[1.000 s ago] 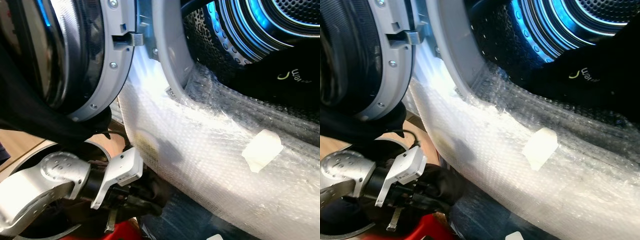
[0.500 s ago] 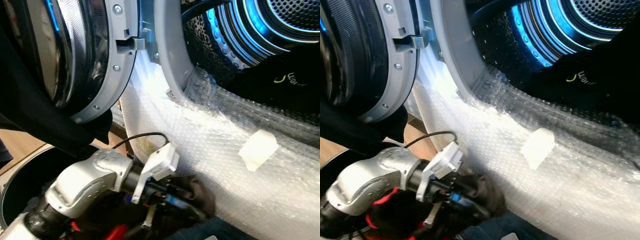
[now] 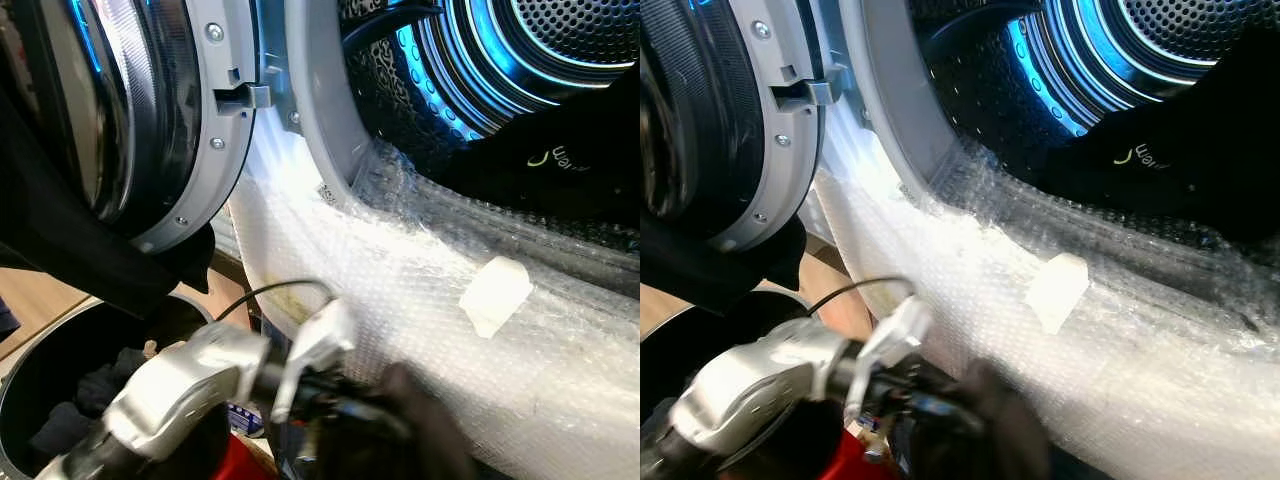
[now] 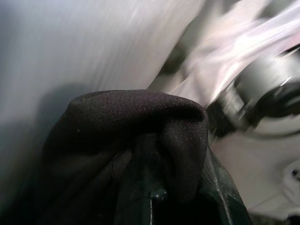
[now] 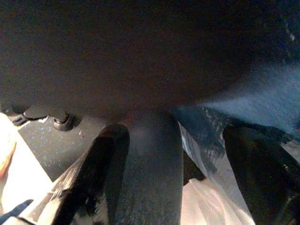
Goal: Clothes washing
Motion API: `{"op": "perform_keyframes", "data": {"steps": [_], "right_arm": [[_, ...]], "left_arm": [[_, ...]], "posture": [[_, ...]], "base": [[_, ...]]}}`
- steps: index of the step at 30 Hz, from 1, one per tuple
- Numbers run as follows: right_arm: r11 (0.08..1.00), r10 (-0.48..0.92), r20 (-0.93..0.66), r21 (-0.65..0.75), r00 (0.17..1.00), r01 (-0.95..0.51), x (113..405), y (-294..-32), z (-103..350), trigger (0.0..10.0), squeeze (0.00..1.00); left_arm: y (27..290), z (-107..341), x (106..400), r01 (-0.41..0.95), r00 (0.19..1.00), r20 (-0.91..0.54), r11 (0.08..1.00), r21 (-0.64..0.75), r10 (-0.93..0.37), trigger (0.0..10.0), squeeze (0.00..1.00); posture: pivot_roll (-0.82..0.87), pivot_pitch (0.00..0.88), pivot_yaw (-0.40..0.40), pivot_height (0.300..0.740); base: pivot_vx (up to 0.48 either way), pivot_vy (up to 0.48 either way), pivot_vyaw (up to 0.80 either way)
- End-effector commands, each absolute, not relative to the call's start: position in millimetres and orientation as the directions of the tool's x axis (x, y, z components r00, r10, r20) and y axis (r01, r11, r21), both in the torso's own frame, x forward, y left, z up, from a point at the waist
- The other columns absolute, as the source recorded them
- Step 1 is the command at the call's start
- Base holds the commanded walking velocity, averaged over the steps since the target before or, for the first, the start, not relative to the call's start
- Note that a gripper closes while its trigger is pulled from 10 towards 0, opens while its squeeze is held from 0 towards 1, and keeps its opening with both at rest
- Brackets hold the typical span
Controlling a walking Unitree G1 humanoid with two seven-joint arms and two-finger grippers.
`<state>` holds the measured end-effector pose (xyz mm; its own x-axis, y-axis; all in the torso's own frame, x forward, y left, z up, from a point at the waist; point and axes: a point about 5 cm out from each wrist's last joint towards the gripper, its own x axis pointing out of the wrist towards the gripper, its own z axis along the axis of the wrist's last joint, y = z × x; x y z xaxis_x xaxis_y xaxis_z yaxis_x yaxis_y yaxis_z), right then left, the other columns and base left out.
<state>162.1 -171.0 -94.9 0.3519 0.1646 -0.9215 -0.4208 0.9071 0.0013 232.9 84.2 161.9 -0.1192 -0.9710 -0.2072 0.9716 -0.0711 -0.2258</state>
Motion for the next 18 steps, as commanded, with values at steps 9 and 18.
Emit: {"op": "perform_keyframes", "data": {"steps": [9, 18], "right_arm": [[0.733, 0.384, -0.898, 0.156, 0.214, -0.662, 137.3, -177.4, -96.6, 10.0, 0.00], [0.570, 0.673, -0.722, 0.369, 0.160, -0.734, 145.9, -183.3, -73.9, 10.0, 0.00]], "left_arm": [[110.5, 138.9, 236.2, 0.966, 0.064, -0.308, 0.136, -0.218, -0.949, 0.0, 0.00], [113.2, 127.5, 227.4, 0.957, 0.067, -0.334, 0.155, -0.245, -0.940, 0.0, 0.00]], "posture": [[0.14, 0.086, -0.042, 0.740], [0.12, 0.092, -0.047, 0.740]], "base": [[0.000, 0.000, 0.00], [0.000, 0.000, 0.00]]}}
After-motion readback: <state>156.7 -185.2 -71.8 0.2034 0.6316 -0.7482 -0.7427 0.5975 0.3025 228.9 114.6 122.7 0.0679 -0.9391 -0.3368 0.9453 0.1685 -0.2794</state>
